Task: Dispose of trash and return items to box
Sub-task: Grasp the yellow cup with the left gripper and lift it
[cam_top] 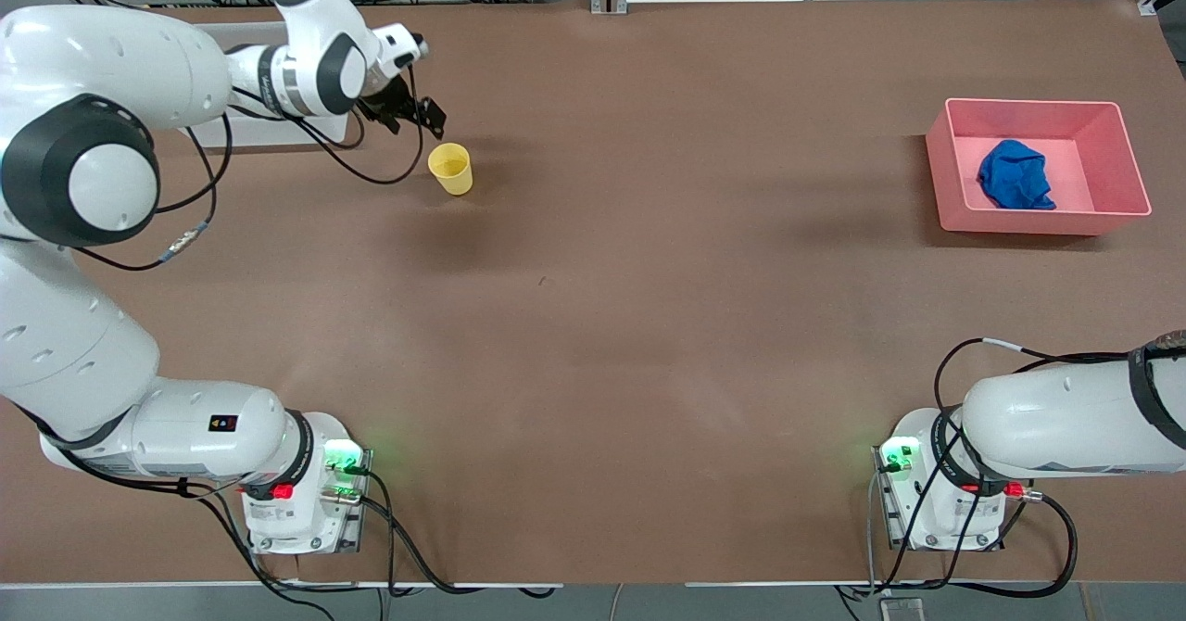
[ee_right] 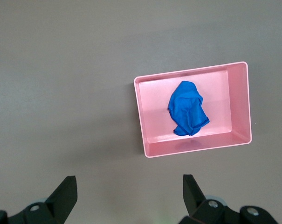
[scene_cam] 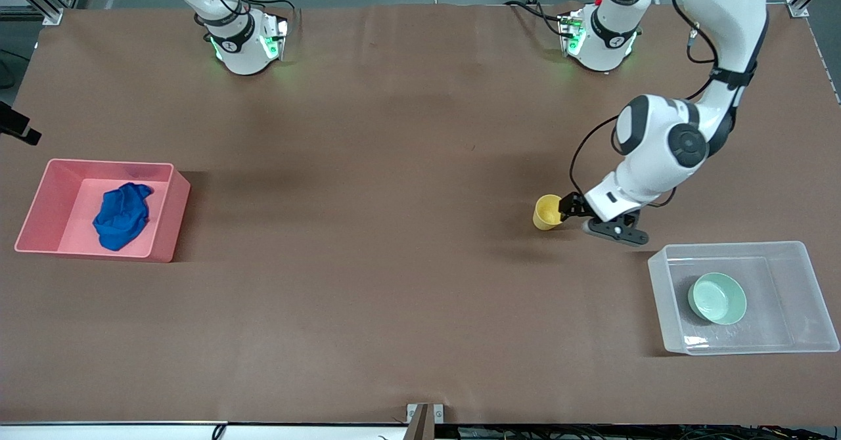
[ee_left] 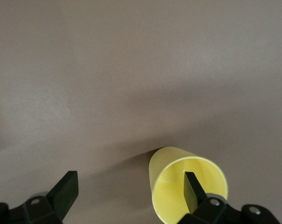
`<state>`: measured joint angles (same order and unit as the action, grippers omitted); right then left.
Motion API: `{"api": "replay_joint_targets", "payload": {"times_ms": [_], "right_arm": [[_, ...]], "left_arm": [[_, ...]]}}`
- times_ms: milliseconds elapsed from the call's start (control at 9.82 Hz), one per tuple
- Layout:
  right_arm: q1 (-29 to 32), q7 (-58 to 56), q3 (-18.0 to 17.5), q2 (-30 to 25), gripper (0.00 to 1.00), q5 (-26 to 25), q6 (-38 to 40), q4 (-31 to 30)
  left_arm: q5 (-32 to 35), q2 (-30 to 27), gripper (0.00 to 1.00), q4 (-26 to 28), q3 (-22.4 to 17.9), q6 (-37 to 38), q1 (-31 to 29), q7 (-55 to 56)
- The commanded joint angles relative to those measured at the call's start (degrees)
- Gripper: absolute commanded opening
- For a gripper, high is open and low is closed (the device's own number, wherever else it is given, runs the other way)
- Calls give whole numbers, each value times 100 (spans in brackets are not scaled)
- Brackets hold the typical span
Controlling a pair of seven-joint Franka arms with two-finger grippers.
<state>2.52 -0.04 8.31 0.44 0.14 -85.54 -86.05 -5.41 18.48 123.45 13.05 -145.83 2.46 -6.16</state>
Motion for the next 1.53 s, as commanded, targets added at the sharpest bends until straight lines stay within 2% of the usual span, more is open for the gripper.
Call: {"api": "replay_joint_targets", "payload": {"times_ms": [0,102,204,306,611,815,917,1120,1222,1426], "right_arm": [[82,13,-76,-167,100,39,-59,-175],[82,13,-76,-167,100,39,-59,-175],[82,13,-76,-167,100,39,-50,-175],[82,13,-76,-167,100,39,2,-175],[82,13,-76,-167,100,39,11,-175],[82,13,-76,-167,100,39,11,-175],[82,13,-76,-158,100,39,11,-175],[82,13,-76,-158,100,39,11,-175],[82,13,-76,-158,100,47,20,-175],[82,13,-84,-158,100,39,20,-175]], "left_arm": [[408,349,95,179,66,-148,18,71],[409,515,72,136,119,-209,27,97],[409,612,20,109,163,-427,36,254],[418,631,0,100,180,-464,36,299],[418,570,0,56,198,-438,36,309],[409,176,0,-109,155,-54,-34,221],[409,113,0,-676,59,645,-61,212],[357,295,0,-2221,-519,2332,-70,-294],[330,523,0,-2820,-940,2522,-70,-689],[312,980,0,-3456,-1697,2516,-70,-1026]]}}
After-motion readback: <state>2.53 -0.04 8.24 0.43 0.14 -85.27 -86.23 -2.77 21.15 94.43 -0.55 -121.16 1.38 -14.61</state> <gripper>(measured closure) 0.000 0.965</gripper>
